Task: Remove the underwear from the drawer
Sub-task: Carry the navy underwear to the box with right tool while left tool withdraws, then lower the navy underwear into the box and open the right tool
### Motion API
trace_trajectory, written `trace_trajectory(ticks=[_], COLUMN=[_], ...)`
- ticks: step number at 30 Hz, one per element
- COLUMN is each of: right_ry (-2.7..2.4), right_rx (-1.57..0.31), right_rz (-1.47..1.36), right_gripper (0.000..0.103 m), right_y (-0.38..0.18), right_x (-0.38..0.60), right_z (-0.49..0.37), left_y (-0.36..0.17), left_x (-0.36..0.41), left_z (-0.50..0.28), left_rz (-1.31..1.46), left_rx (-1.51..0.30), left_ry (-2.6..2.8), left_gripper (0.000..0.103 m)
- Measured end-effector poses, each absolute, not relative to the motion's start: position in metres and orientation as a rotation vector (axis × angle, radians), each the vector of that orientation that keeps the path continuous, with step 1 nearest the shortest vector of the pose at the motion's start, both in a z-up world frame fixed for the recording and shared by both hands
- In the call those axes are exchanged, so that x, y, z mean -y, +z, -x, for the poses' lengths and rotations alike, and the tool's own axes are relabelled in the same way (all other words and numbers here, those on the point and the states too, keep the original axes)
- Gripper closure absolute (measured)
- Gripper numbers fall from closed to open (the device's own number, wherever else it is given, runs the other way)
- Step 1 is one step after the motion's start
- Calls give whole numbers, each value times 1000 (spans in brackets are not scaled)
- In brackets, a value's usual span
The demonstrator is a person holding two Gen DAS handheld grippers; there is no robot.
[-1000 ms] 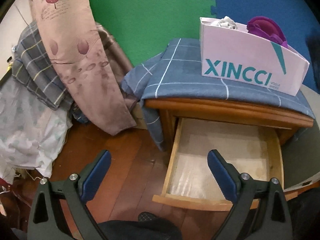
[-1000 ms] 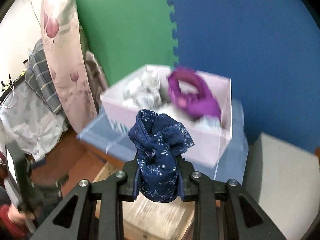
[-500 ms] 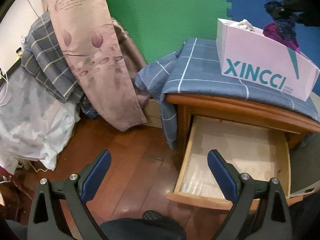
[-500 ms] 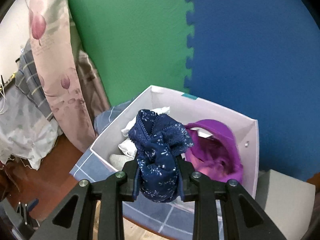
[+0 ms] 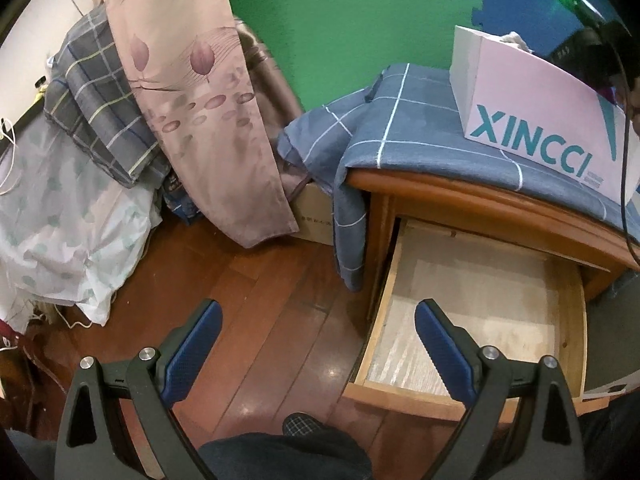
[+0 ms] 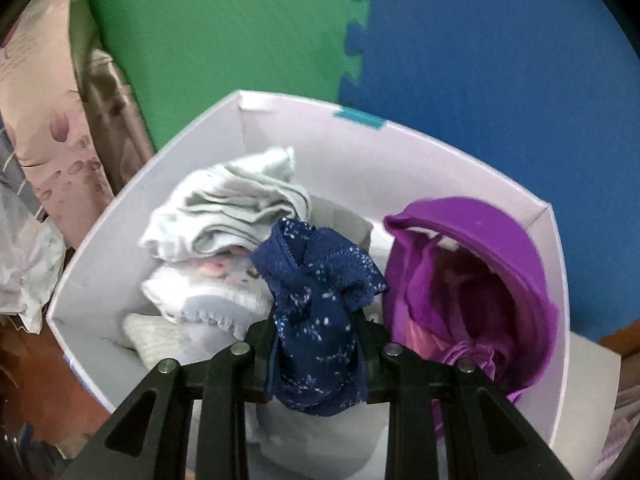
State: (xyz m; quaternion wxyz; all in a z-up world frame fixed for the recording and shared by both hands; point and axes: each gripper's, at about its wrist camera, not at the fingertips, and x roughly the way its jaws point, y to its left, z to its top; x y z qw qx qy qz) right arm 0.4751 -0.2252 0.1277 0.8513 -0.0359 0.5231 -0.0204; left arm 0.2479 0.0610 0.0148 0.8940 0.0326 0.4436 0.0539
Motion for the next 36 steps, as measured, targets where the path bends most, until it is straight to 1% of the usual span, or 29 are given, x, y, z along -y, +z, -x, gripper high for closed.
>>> trace_trajectory(ticks=[4,9,13,18,20,22,23,24,26,31,36], right_ry=[-60,-69,-75,-65,-58,-59,-61,-63,-48,-42,-19], right_rx=[-1139,-1153,-1130,-1102,-1089,-1080,-1068,-1061,-1043,-997,-930], right_rz=[51,92,79,74,66,63,65,66,56,65,68], right_gripper=[75,72,65,51,42,39,32,31,25,25,25], right_y=[114,109,110,120,128,135,140,143,154,180,209], right_x=[230,222,223,223,223,224,224,224,225,222,220], right_z=[-479,-480,-475,-467,-463,-460,-457,-456,-448,-436,-405], left_y=[13,12,12,13,13,14,14,15,16,19,27], left_x=[-61,-60,-58,-58,-58,-58,-58,-57,-56,-52,-42], left_z=[-249,-248,-246,-244,-244,-244,-244,-243,-242,-238,-230], left_rz=[-67,-52,-46,-28,-30,-26,-23,-21,-22,-20,-36], left_rx=[-926,-936,-938,-943,-945,-947,-947,-948,-949,-946,-931], left_ry=[115,101,95,90,94,90,89,86,85,78,66], left_gripper=[7,7,7,7,7,7,7,7,7,7,7])
